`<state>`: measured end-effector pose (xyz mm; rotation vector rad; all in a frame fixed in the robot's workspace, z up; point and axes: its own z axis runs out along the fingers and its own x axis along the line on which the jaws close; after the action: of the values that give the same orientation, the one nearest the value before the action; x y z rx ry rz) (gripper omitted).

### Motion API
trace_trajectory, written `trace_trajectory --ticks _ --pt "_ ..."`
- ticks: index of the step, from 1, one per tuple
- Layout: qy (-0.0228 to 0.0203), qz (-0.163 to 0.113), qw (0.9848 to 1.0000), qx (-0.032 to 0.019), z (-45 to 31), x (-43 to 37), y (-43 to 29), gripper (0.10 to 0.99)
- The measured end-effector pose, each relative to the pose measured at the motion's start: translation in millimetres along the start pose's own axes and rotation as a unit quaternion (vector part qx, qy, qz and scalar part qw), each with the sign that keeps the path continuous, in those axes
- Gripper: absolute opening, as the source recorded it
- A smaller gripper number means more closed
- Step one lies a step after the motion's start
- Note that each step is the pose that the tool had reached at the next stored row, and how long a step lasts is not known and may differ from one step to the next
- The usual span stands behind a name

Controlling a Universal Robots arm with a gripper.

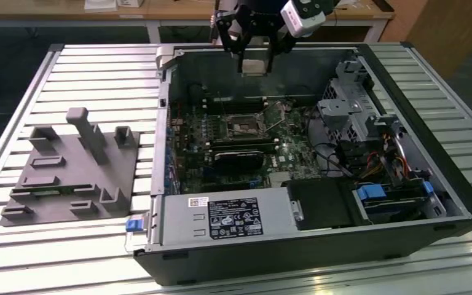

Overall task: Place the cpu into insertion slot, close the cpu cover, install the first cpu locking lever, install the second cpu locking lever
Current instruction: 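Place the cpu into insertion slot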

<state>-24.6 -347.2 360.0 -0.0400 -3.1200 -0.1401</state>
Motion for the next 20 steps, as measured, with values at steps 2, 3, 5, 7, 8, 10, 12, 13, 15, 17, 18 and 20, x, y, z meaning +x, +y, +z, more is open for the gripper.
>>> trace_trajectory --ticks 2,3,5,7,8,10,12,13,15,17,18,20 --pt "0.0000 0.000 1.0000 0.0000 1.3 0.0 -0.1 0.537" --pt "0.0000 0.000 1.0000 0.0000 1.9 0.0 -0.2 0.537" --pt "0.0000 0.000 1.0000 0.0000 3.3 -0.1 -0.3 0.537" --pt "0.0000 0.000 1.0000 0.0000 4.8 -0.1 -0.4 0.537" --pt "0.0000 0.000 1.0000 0.0000 5.6 -0.1 -0.5 0.537" --pt "0.0000 0.000 1.0000 0.0000 7.2 -0.1 -0.6 0.537" --pt "0.0000 0.000 1.0000 0.0000 8.7 -0.2 -0.8 0.537" --pt "0.0000 0.000 1.0000 0.0000 9.5 -0.2 -0.8 0.537" --pt "0.0000 0.000 1.0000 0.0000 10.9 -0.2 -1.0 0.537" --pt "0.0000 0.000 1.0000 0.0000 12.3 -0.3 -1.1 0.537" --pt "0.0000 0.000 1.0000 0.0000 12.9 -0.3 -1.2 0.537" --pt "0.0000 0.000 1.0000 0.0000 14.3 -0.3 -1.3 0.537"
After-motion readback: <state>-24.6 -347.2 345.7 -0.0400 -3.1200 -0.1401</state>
